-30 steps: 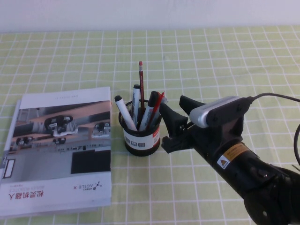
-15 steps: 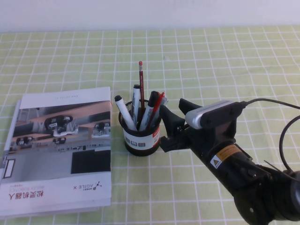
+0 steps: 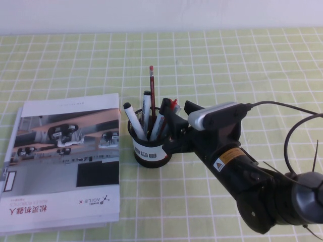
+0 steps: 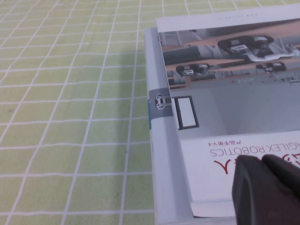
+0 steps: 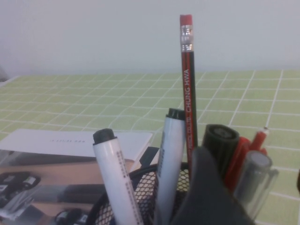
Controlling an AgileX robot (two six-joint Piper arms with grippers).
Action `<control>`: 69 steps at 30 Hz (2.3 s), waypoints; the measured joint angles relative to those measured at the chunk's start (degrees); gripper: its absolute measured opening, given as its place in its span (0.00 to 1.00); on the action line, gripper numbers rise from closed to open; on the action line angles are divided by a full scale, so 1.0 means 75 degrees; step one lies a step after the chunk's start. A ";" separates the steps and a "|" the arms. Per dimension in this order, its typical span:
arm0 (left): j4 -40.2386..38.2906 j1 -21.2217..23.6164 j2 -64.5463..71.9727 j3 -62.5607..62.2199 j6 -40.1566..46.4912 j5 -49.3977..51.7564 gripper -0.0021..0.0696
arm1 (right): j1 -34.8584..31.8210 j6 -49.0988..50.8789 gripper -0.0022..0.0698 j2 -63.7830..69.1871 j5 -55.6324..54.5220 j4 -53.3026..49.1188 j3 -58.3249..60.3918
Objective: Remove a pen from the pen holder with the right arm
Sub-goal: 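Take a marker out of the pen holder and lay it on the table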
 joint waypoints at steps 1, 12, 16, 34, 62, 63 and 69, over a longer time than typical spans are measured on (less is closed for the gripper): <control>0.0000 0.0000 0.0000 0.0000 0.0000 0.0000 0.02 | 0.0000 0.0000 0.51 0.0038 0.0024 0.0000 -0.0035; 0.0000 0.0000 0.0000 0.0000 0.0000 0.0000 0.02 | -0.0134 0.0000 0.47 0.0233 0.0197 0.0000 -0.0283; 0.0000 0.0000 0.0000 0.0000 0.0000 0.0000 0.02 | -0.0148 0.0000 0.42 0.0233 0.0216 0.0000 -0.0283; 0.0000 0.0000 0.0000 0.0000 0.0000 0.0000 0.02 | -0.0148 0.0000 0.39 0.0233 0.0504 -0.0285 -0.0436; 0.0000 0.0000 0.0000 0.0000 0.0000 0.0000 0.02 | -0.0148 0.0005 0.20 0.0233 0.0401 -0.0477 -0.0343; 0.0000 0.0000 0.0000 0.0000 0.0000 0.0000 0.02 | -0.0148 0.0005 0.17 0.0233 0.0401 -0.0477 -0.0343; 0.0000 0.0000 0.0000 0.0000 0.0000 0.0000 0.02 | -0.0148 0.0035 0.11 0.0233 0.0370 -0.0523 -0.0343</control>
